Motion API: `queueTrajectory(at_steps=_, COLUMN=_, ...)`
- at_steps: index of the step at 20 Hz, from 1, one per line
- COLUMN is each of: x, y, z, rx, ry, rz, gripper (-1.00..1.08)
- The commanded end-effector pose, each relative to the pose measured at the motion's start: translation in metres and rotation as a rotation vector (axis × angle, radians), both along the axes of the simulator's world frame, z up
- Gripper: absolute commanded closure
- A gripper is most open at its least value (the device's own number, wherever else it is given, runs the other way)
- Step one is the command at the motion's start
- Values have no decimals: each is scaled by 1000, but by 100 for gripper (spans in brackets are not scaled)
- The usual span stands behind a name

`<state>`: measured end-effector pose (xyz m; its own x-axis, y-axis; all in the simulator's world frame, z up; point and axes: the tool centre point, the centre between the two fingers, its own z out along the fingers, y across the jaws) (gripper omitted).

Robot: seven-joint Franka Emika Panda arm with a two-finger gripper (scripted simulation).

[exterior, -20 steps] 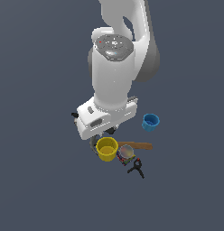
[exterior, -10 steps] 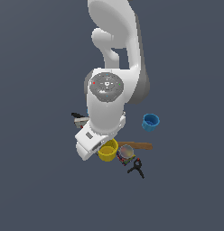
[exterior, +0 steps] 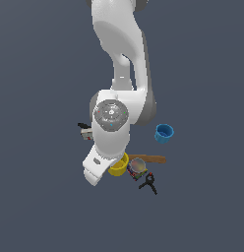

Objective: Pick up a designated object from a clutter of objects.

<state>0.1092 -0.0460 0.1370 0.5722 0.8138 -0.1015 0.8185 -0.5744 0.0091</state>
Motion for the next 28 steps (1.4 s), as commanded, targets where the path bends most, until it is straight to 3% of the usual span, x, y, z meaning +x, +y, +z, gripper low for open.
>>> queueTrajectory(at_steps=1, x=1, y=-1, z=-5, rx=1, ry=3, rz=22, gripper=-20)
queueTrajectory(at_steps=18, x=0, y=-5, z=-37, rx=2, ry=5, rz=33, gripper=-20)
queueTrajectory(at_steps=19, x=0, y=-5, z=-37, rx=2, ry=5, rz=33, gripper=108)
queueTrajectory(at_steps=28, x=0, y=-5, z=-37, rx=2, ry=5, rz=33, gripper=108)
